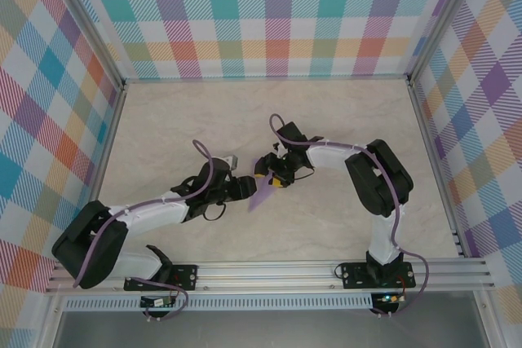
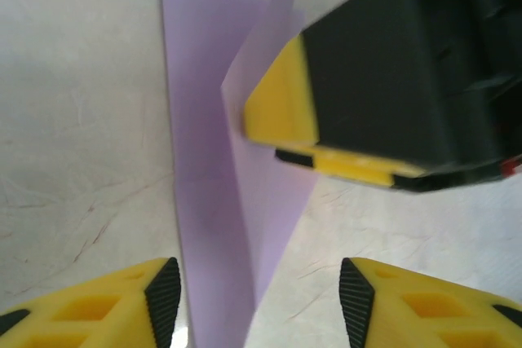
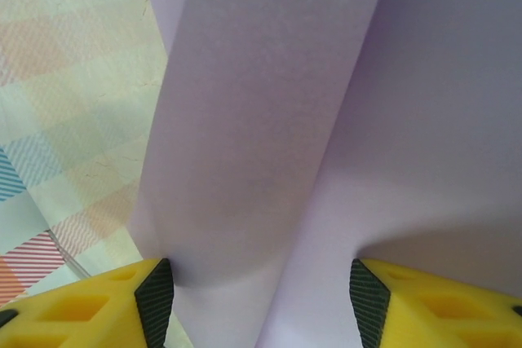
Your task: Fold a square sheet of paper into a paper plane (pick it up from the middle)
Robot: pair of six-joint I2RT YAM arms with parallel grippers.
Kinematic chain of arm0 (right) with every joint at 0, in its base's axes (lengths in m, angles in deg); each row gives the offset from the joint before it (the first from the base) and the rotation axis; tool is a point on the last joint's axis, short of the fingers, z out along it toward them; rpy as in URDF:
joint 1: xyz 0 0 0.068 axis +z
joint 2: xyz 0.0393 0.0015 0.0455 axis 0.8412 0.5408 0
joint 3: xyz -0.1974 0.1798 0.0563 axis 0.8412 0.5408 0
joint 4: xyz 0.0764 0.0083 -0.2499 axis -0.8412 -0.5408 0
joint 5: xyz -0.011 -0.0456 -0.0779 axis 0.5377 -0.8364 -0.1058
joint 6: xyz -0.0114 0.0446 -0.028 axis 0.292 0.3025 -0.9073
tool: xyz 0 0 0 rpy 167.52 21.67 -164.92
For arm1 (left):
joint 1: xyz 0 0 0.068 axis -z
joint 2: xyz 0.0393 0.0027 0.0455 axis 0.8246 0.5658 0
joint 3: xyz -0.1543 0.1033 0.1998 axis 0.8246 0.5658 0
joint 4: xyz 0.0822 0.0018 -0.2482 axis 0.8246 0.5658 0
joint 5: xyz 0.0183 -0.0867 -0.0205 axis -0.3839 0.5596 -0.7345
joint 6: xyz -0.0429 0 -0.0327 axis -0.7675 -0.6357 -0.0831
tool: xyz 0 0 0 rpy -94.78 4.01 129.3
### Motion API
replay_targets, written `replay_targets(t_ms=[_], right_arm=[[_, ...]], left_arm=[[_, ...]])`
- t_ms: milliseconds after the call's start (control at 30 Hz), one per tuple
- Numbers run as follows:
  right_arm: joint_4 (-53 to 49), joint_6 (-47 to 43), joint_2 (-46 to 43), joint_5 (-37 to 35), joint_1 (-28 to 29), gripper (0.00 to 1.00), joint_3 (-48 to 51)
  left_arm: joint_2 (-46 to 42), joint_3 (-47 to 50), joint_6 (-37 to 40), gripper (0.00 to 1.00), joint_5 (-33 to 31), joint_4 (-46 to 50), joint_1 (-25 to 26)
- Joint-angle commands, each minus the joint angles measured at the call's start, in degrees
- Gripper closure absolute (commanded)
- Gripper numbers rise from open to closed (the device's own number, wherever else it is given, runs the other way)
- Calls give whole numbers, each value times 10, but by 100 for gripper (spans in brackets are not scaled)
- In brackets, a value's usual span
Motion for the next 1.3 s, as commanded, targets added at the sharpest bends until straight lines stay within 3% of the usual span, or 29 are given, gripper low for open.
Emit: replay_targets(t_ms=[0,167,400,700,1267], right_arm=[[-55,-10,28,-48,4,37,-4],[-74,-4,36,-59,6,35,-11],[-83,7,40,-62,7,35,-14],[-93,10,45,-65,7,35,-18],[-53,-18,14,-52,6,36,14]], left_arm=[[-8,3,-17,51,28,2,-7],[22,-6,-16,71,89,-44,-8],[69,-22,-19,85,112,-65,-8],[124,-48,-17,93,88,-42,-8],[149,-51,-15,95,56,-15,-11]])
